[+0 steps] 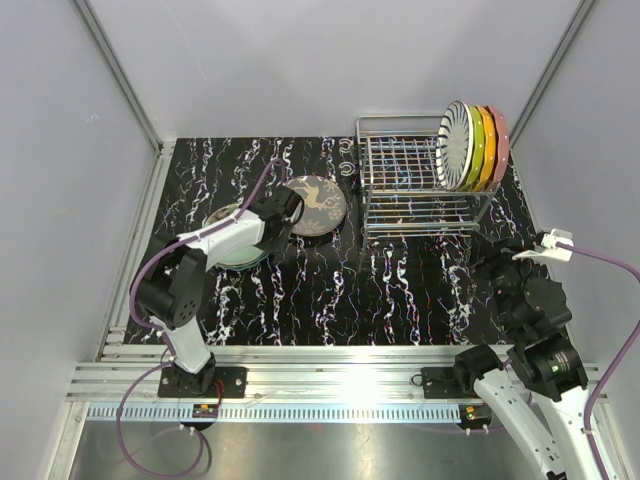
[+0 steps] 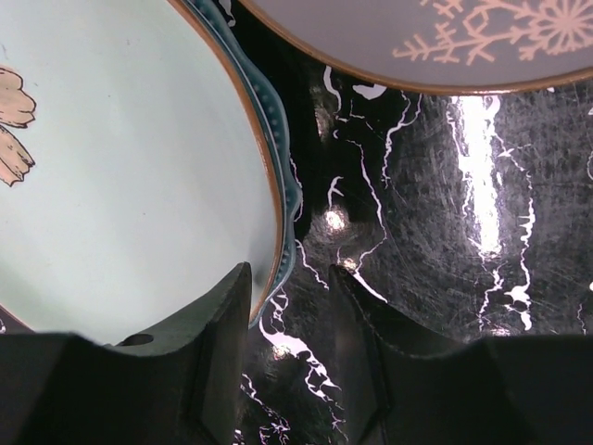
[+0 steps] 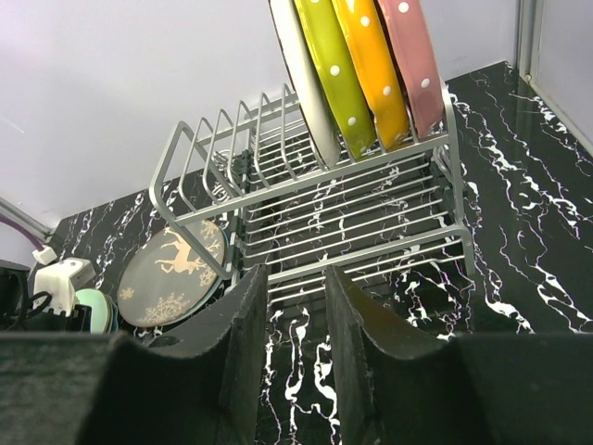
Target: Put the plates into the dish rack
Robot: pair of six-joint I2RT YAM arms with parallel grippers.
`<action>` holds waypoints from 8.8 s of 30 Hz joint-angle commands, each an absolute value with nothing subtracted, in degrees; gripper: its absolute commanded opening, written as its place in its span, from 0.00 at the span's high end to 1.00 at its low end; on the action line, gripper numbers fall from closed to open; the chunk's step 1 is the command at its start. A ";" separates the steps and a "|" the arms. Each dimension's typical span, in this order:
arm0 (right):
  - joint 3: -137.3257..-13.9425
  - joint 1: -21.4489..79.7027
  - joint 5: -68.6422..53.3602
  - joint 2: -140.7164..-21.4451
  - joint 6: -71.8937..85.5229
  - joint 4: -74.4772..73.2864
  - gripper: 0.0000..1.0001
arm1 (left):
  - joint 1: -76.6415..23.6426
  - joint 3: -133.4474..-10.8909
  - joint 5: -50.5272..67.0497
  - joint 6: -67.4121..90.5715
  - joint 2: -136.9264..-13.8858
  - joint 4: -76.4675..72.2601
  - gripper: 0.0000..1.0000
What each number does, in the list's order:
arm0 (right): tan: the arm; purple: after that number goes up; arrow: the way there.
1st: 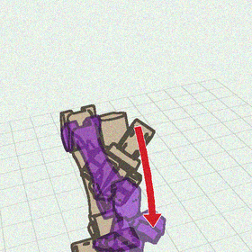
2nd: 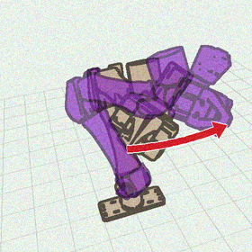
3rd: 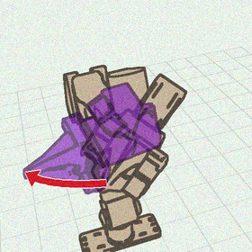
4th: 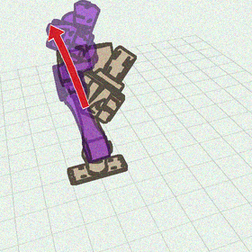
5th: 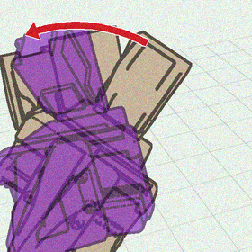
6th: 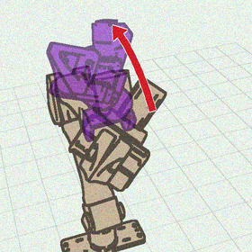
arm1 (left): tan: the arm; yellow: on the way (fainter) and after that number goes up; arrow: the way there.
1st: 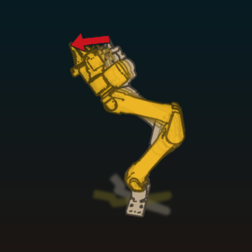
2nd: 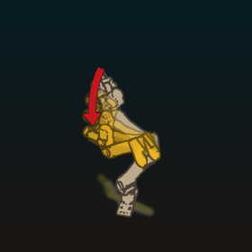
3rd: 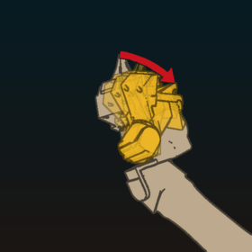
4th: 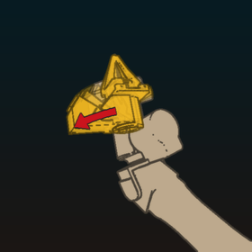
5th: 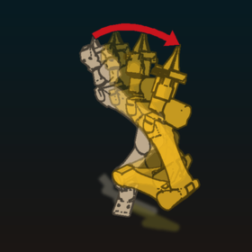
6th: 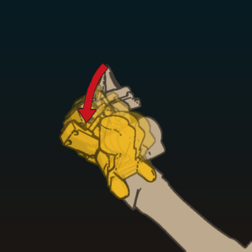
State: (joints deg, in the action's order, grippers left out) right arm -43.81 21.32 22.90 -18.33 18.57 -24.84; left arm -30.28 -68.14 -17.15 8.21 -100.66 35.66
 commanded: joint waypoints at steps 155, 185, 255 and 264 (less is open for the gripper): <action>-71.90 70.22 26.54 -111.00 15.91 41.47 0.26 | -20.48 -56.60 -17.83 25.58 -53.79 16.79 1.00; -76.38 70.14 49.74 -116.54 3.52 46.05 0.67 | -20.48 -57.48 -13.01 27.25 -55.19 18.89 1.00; -75.85 41.49 53.88 -67.06 -32.43 21.80 1.00 | -20.48 -58.89 -12.22 22.24 -55.64 19.95 0.01; -78.05 34.64 49.04 -67.93 -33.83 15.64 1.00 | -20.48 -58.97 -12.57 22.59 -55.81 20.21 0.01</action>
